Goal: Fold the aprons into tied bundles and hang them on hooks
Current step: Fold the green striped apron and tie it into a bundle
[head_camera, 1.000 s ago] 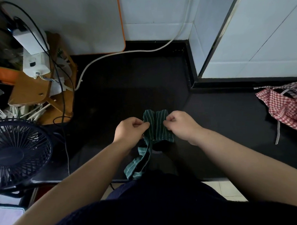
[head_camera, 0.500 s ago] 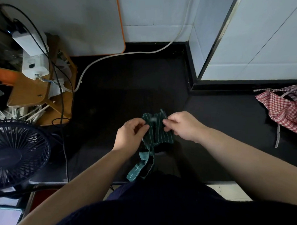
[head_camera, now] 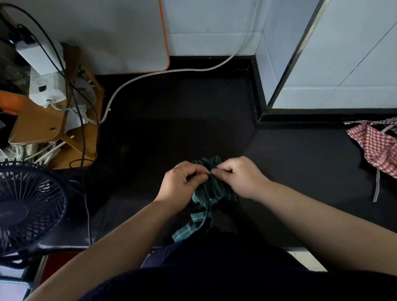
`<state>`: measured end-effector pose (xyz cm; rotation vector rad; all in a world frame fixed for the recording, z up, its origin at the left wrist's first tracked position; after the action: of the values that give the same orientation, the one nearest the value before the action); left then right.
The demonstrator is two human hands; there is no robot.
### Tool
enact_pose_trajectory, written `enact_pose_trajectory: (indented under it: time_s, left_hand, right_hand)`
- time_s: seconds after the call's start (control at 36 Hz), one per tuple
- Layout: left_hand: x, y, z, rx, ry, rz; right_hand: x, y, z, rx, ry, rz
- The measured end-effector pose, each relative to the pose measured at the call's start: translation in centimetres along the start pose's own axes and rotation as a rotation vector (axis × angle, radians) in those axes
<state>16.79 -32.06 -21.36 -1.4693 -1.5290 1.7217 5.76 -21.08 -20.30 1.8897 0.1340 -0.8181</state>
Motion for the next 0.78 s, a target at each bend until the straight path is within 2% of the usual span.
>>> enact_pose_trajectory:
  time_s: [0.17, 0.31, 0.44, 0.5, 0.58, 0.67, 0.72, 0.78]
  left_hand:
    - [-0.2, 0.3, 0.2, -0.047, 0.053, -0.038]
    - [-0.2, 0.6, 0.4, -0.091, 0.094, -0.130]
    - [-0.2, 0.8, 0.5, -0.120, 0.027, -0.206]
    - [0.0, 0.8, 0.4, -0.118, 0.005, -0.223]
    - [0.3, 0.8, 0.1, -0.101, -0.029, -0.213]
    - [0.4, 0.8, 0.0, -0.092, -0.030, -0.192]
    - [0.3, 0.8, 0.0, -0.095, -0.030, -0.192]
    - [0.2, 0.7, 0.0, -0.098, -0.037, -0.208]
  right_hand:
    - [0.2, 0.9, 0.5, -0.093, 0.159, -0.254]
    - [0.3, 1.4, 0.7, -0.129, 0.200, -0.283]
    - [0.1, 0.4, 0.6, 0.017, 0.201, -0.025]
    - [0.1, 0.0, 0.4, 0.105, 0.136, 0.089]
    - [0.6, -0.6, 0.3, 0.176, -0.057, 0.209]
    - [0.6, -0.1, 0.2, 0.075, -0.204, 0.033]
    - [0.6, 0.5, 0.2, -0.063, -0.168, -0.104]
    - [0.8, 0.8, 0.1, -0.138, -0.041, -0.198]
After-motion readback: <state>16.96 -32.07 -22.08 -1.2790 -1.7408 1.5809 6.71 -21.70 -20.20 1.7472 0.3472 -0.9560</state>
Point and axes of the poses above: each hand's wrist, its own z-axis towards the middle knuckle, its own x-axis out of the palm, y = z × x, the point moved 4 cm from there along z, towards the middle knuckle, and after that the axes turned 3 degrees about y, right-handed, at the moved point
